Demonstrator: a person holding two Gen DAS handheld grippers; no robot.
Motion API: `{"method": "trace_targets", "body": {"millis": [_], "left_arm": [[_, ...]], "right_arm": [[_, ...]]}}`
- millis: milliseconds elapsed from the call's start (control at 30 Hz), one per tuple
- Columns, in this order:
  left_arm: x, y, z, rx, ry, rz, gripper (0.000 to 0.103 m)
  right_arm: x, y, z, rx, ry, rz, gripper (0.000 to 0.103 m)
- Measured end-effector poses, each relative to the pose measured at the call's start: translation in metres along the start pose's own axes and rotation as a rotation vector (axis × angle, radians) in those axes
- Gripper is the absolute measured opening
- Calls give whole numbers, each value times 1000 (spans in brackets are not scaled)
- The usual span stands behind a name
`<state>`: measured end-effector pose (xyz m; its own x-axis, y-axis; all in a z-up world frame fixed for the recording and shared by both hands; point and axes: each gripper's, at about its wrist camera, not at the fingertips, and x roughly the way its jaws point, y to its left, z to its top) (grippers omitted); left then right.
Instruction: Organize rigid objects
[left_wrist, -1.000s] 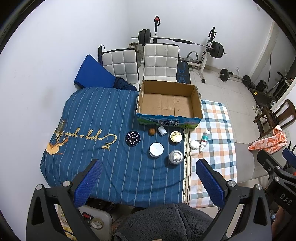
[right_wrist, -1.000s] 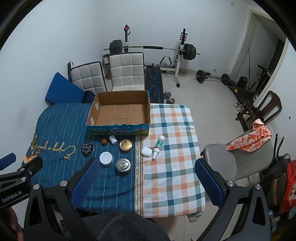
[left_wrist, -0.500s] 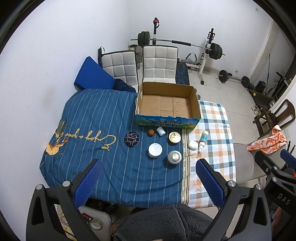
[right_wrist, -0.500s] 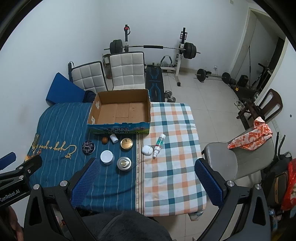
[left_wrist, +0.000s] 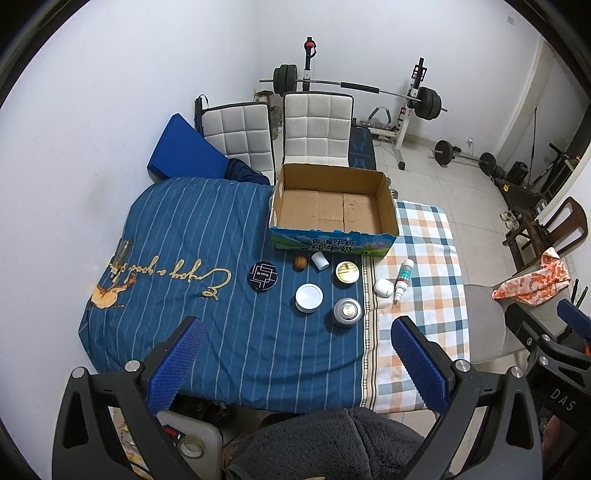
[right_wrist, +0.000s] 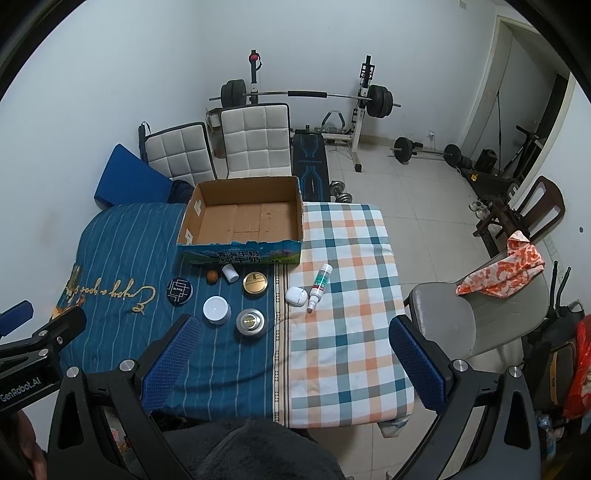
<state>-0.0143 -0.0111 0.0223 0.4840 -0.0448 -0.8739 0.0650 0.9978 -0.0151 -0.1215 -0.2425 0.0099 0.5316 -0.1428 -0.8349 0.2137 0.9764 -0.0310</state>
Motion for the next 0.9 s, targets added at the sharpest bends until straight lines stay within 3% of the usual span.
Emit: {"method": "trace_targets", "body": {"millis": [700, 900], "left_arm": [[-3, 3, -9, 4, -18, -3, 103], [9, 6, -4, 7, -9, 7, 103]], "right_arm": [[-9, -5, -5, 4, -11, 6, 103], [11, -4, 3, 18, 18, 17, 103]]}}
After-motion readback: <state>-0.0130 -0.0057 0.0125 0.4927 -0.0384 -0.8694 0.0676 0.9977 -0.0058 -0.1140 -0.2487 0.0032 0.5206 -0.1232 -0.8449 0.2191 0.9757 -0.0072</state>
